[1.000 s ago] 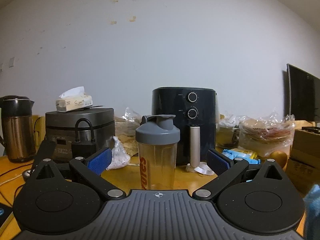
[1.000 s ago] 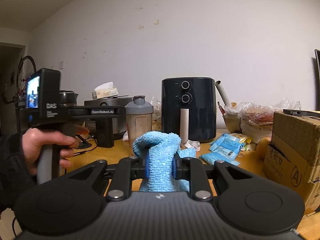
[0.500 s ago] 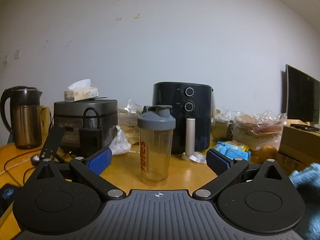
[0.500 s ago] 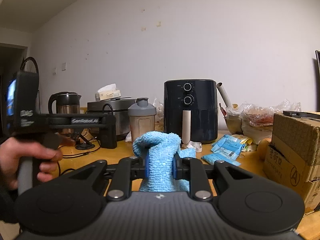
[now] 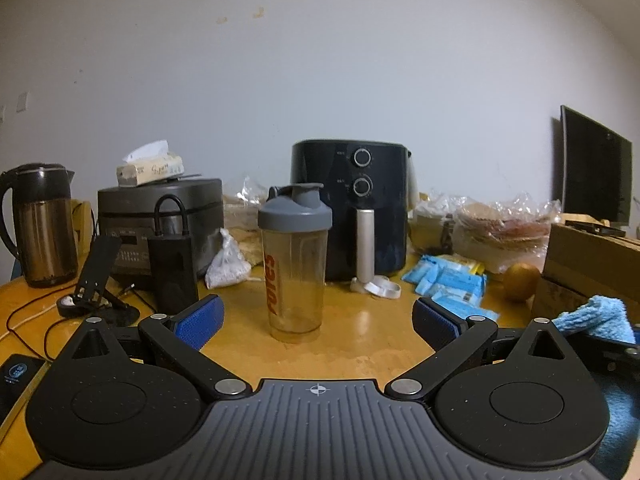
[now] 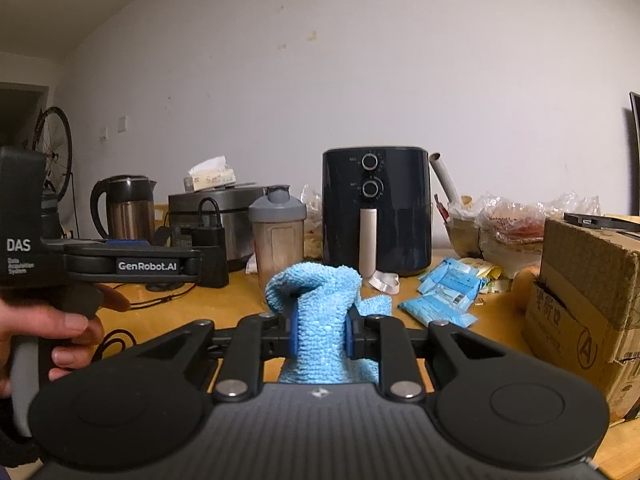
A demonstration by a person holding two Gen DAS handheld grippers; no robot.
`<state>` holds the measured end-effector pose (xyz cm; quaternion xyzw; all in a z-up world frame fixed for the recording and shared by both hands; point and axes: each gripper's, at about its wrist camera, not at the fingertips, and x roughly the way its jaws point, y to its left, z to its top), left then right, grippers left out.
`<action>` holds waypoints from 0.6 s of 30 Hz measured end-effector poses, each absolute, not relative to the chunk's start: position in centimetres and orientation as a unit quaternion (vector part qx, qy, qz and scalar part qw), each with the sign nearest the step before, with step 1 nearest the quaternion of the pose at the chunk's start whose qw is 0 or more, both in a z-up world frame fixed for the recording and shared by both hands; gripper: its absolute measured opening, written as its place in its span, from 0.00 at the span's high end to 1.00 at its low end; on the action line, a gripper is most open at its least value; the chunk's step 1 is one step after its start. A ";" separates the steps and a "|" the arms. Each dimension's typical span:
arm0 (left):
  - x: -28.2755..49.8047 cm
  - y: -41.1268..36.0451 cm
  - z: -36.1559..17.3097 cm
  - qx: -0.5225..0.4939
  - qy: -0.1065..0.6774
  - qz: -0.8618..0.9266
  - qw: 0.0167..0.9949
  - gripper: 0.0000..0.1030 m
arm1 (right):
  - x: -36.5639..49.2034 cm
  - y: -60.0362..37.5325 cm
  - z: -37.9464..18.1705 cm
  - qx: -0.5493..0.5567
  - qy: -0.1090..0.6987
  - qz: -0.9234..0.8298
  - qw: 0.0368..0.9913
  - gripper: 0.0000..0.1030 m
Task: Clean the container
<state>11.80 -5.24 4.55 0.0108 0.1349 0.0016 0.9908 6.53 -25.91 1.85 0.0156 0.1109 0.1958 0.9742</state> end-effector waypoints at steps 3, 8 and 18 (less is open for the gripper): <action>12.6 -5.2 4.9 0.003 0.167 0.000 0.986 0.00 | 7.6 -25.5 2.3 0.004 0.138 0.198 0.971 0.83; 14.0 -5.0 5.1 -0.002 0.219 0.004 0.976 0.00 | 9.5 -24.7 3.0 -0.015 0.182 0.202 0.962 0.83; 16.5 -4.1 4.6 -0.039 0.310 -0.035 0.949 0.00 | 14.2 -23.5 3.8 -0.040 0.279 0.209 0.936 0.83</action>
